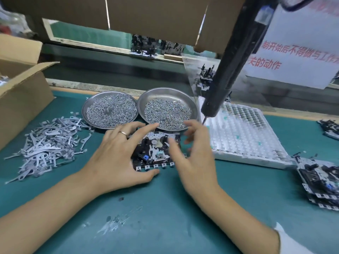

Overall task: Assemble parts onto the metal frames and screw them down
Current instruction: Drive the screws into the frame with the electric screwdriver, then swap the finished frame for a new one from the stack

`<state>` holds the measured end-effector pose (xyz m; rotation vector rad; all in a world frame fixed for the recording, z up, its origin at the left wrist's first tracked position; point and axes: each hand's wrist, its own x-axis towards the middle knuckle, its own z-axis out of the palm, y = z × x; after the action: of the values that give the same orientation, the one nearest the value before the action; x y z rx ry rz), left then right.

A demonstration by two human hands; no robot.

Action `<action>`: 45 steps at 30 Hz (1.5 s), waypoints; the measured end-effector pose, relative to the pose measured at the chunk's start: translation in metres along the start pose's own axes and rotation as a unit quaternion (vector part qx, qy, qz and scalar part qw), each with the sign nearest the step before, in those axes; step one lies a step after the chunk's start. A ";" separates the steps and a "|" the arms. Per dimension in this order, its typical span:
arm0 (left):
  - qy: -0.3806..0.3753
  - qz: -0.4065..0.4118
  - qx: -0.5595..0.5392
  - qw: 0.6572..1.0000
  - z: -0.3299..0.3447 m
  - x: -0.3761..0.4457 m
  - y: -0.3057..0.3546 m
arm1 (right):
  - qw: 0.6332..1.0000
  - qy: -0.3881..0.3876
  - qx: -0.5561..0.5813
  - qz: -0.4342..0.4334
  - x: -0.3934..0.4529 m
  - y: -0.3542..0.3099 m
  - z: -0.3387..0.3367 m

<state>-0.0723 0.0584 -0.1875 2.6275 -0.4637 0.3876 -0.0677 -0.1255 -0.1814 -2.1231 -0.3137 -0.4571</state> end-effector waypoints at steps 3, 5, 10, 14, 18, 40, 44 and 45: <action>0.023 0.018 -0.026 0.999 -0.003 -0.003 0.004 | 0.987 -0.101 -0.126 -0.014 -0.008 -0.014 0.008; 0.013 0.048 -0.037 0.998 -0.004 -0.007 0.006 | 0.981 -0.123 -0.151 -0.019 -0.010 -0.019 0.008; -0.049 0.098 -0.121 0.987 0.001 -0.012 0.010 | 0.955 -0.210 -0.211 -0.015 -0.008 -0.018 -0.003; -0.114 0.146 -0.223 0.957 -0.003 -0.012 0.004 | 0.936 -0.246 -0.246 -0.054 -0.013 -0.013 -0.018; -0.139 0.132 -0.327 0.925 -0.001 -0.012 0.002 | 0.937 -0.236 -0.247 -0.068 -0.031 -0.010 -0.033; -0.035 0.121 -0.231 0.965 0.017 -0.014 0.002 | 0.881 0.044 -0.415 0.222 -0.007 0.085 -0.229; -0.030 0.116 -0.232 0.965 0.015 -0.013 0.004 | 0.910 0.099 -0.390 0.100 0.002 0.069 -0.200; -0.022 0.113 -0.231 0.966 0.014 -0.013 0.005 | 0.934 0.091 -0.340 0.057 0.003 0.061 -0.186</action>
<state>-0.0831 0.0509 -0.2021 2.1401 -0.7717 0.2543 -0.0787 -0.3139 -0.1294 -2.7202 0.0988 -0.7691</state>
